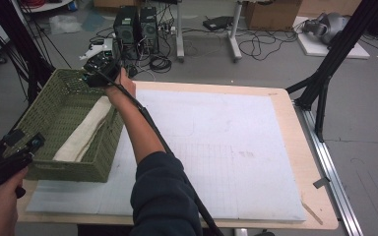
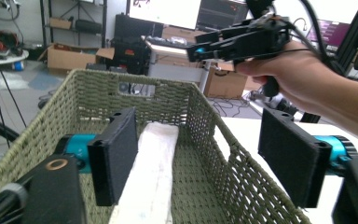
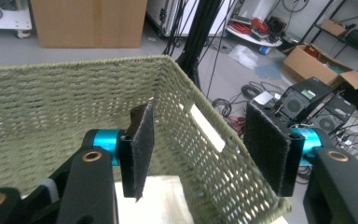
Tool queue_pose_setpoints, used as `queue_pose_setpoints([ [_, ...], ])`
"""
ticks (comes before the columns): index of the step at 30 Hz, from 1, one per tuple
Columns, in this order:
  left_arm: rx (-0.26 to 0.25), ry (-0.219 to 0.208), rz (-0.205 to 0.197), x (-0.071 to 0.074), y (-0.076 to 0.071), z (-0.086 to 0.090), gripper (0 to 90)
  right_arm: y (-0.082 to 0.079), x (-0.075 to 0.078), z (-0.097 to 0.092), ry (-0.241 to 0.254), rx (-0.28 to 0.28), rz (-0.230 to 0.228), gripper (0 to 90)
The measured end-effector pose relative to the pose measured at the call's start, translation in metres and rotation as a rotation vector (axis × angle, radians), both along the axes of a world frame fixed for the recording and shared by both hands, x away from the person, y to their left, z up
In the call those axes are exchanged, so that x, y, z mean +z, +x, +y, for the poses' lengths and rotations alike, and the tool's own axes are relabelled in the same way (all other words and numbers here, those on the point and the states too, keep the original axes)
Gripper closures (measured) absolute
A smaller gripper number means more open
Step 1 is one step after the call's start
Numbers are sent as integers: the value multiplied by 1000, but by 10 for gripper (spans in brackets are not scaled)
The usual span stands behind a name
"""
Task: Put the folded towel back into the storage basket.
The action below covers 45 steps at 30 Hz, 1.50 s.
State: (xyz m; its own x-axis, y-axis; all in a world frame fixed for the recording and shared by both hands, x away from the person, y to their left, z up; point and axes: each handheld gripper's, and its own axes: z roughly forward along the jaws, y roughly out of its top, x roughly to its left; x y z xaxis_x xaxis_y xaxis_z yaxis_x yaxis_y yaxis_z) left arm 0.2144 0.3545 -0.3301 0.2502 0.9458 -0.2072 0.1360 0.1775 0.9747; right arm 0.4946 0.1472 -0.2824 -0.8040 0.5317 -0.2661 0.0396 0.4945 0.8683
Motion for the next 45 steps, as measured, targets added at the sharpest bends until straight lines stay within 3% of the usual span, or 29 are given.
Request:
queue_pose_setpoints([
  [2,-12,-5,12,1,1,-3,251,-3,-2,-9,15,8,16,388],
  [5,-34,22,22,1,2,-7,203,-9,-5,-22,13,10,27,351],
  [7,-65,35,24,1,3,-11,202,-13,-7,-32,14,17,41,286],
  [10,-86,40,30,1,5,-15,202,-16,-9,-47,53,30,81,187],
  [17,-159,42,31,1,7,-22,203,-27,-14,-79,88,36,142,171],
  [25,-243,52,37,0,11,-34,204,-41,-14,-119,78,36,146,170],
  [31,-283,42,-2,0,16,-46,200,-55,-14,-152,74,24,140,169],
  [34,-313,42,17,0,19,-51,204,-60,-14,-169,89,7,135,169],
  [45,-386,51,14,-1,32,-73,207,-78,-12,-224,132,-47,121,169],
])
